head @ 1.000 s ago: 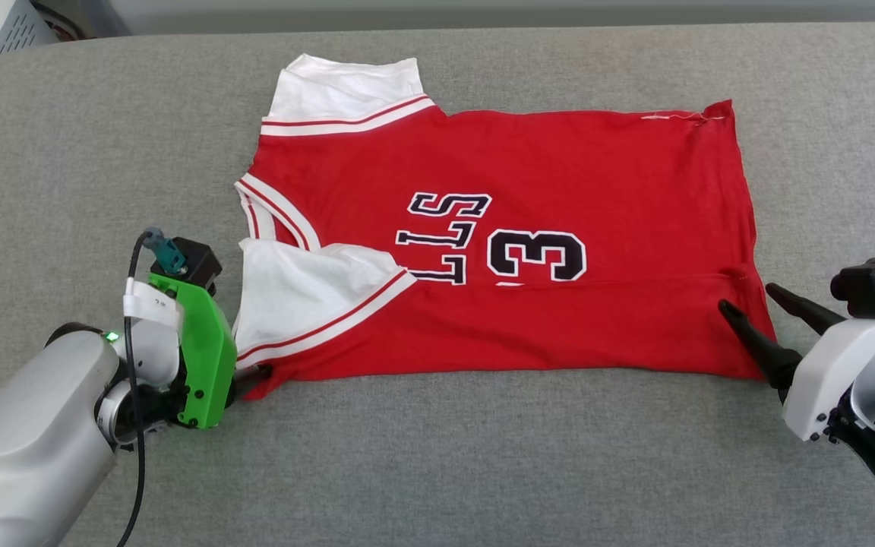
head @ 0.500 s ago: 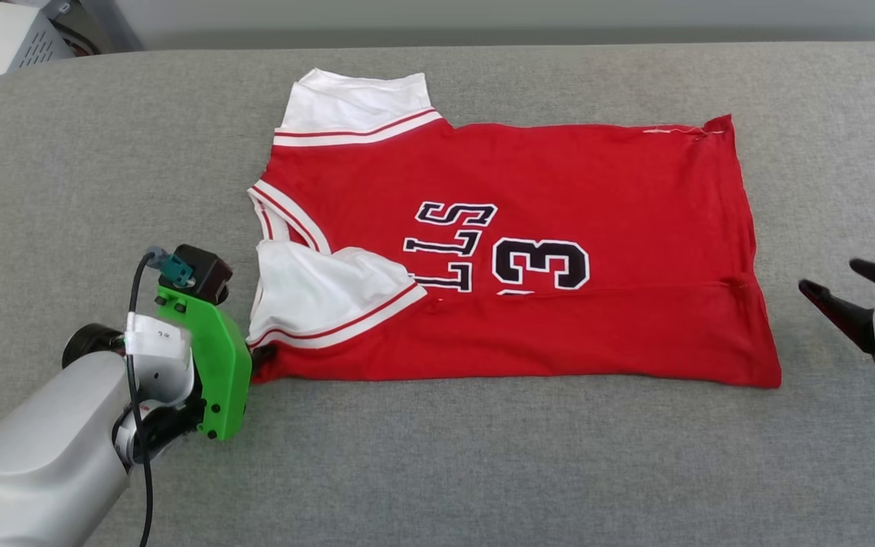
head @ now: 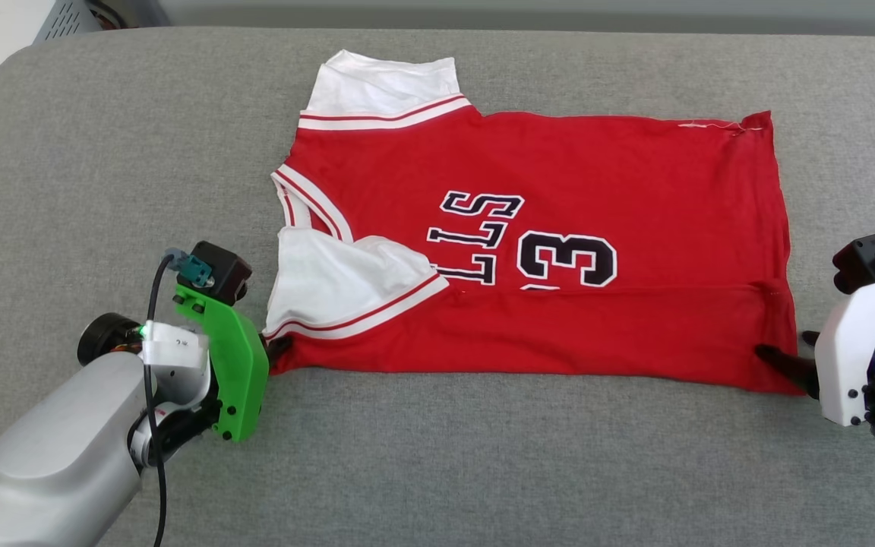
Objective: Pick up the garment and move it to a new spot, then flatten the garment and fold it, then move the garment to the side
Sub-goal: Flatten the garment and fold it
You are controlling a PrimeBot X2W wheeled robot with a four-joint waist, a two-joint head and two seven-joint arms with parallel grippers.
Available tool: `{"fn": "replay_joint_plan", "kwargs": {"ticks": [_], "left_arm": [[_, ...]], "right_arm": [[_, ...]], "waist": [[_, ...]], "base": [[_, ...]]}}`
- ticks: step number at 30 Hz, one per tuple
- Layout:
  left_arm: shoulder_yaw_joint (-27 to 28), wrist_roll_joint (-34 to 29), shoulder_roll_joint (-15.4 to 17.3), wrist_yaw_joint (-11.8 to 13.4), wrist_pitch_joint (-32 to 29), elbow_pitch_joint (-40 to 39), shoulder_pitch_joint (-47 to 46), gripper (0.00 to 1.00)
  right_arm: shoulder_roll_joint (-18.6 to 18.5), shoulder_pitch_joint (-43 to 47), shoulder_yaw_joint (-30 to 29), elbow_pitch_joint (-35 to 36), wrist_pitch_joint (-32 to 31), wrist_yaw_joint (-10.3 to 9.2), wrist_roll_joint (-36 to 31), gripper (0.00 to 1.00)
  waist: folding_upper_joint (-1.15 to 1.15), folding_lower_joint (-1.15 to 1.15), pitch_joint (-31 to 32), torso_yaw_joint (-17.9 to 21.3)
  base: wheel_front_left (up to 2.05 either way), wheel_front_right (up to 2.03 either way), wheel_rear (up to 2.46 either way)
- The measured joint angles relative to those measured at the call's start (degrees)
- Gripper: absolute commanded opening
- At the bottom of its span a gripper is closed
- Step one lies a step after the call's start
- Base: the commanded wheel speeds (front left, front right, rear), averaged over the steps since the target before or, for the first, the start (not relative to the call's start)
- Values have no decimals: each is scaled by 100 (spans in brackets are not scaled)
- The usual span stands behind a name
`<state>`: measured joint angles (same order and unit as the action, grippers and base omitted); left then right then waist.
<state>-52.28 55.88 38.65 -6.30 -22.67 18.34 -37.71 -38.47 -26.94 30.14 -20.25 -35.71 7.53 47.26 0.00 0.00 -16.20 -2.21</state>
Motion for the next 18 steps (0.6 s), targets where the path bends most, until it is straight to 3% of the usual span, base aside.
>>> {"fn": "replay_joint_plan", "kwargs": {"ticks": [4,6,7,12,18], "left_arm": [[-23,0,-31,0,47,52,2,0],[-46,0,-42,-1,81,100,8,0],[-54,1,-44,-1,96,124,8,0],[-54,18,-54,-3,190,218,20,0],[-15,99,62,-31,310,13,152,0]], "right_arm": [[134,35,25,-311,71,-8,2,100],[155,44,9,-365,236,-8,44,21],[146,46,13,-377,330,-8,48,0],[96,42,91,-218,646,0,136,0],[-221,265,59,405,888,0,280,0]], "waist": [[0,0,3,-27],[0,0,28,-28],[0,0,41,-23],[0,0,190,15],[0,0,471,67]], "base": [[0,0,0],[0,0,0],[0,0,0],[0,0,0],[0,0,0]]}}
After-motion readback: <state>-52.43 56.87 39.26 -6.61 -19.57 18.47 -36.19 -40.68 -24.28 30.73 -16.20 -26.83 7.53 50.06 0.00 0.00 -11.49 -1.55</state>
